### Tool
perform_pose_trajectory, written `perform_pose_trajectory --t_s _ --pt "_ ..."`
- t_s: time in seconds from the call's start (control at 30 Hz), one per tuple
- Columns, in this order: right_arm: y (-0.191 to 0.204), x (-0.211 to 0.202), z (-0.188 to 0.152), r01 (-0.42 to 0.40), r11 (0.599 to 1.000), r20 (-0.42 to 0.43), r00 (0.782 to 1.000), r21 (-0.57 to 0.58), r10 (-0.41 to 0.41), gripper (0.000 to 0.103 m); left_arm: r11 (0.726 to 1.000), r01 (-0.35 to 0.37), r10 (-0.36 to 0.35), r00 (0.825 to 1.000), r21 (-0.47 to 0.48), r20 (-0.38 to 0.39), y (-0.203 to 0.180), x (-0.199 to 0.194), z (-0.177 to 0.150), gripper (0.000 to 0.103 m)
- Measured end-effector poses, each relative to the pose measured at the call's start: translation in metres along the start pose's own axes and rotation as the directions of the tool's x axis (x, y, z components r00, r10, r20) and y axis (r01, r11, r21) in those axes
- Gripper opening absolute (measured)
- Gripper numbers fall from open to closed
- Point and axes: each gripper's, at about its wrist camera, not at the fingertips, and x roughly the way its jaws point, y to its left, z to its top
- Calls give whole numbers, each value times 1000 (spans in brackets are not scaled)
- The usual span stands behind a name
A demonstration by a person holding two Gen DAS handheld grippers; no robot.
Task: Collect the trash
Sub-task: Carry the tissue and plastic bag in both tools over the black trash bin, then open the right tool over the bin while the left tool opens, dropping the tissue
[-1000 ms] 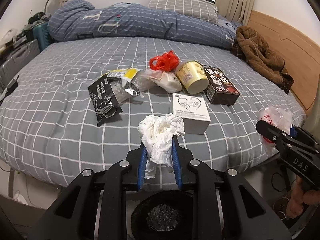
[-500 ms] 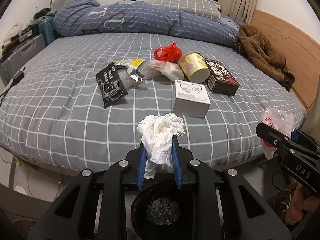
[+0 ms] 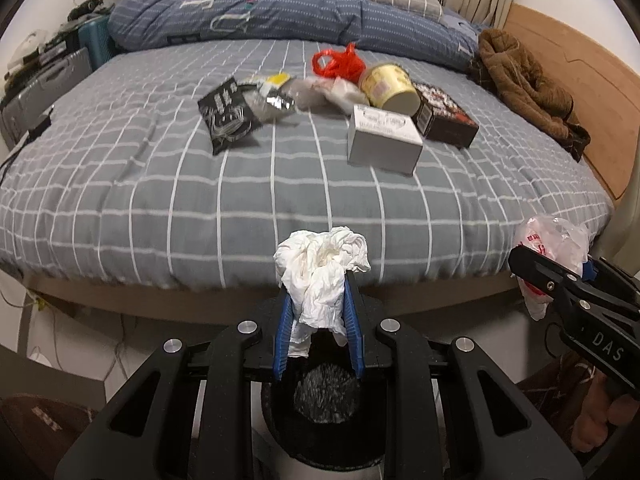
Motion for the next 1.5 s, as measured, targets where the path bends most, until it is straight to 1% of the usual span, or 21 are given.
perform_pose_trajectory --t_s 0.3,0.53,0.67,0.83,1.07,1.17,1.37,1.5 --pt "2 9 -28 9 1000 -70 997 14 -8 54 1000 -1 0 999 -8 -54 3 5 -26 23" --pt "-3 32 -46 14 1000 -139 990 18 -11 54 1000 -15 14 994 -11 -105 13 25 -47 23" --pt "-4 51 -59 21 1000 -185 982 10 -18 54 1000 -21 18 990 -20 -139 21 39 -57 23" --pt "-3 71 -70 18 1000 -242 970 11 -15 54 1000 -25 22 986 -19 -165 27 53 -67 23" --pt "11 97 -80 3 1000 -301 954 -8 -5 54 999 -44 41 980 -11 -196 37 67 -77 23" --pt "22 103 -82 -10 1000 -318 948 -19 4 55 998 -53 49 978 -15 -204 44 68 -79 23" --pt "39 108 -82 -22 999 -328 945 -41 7 55 997 -70 59 975 -42 -213 61 68 -84 23" --pt "44 111 -87 -12 998 -328 945 -55 -6 59 997 -68 58 975 -42 -213 61 70 -85 23"
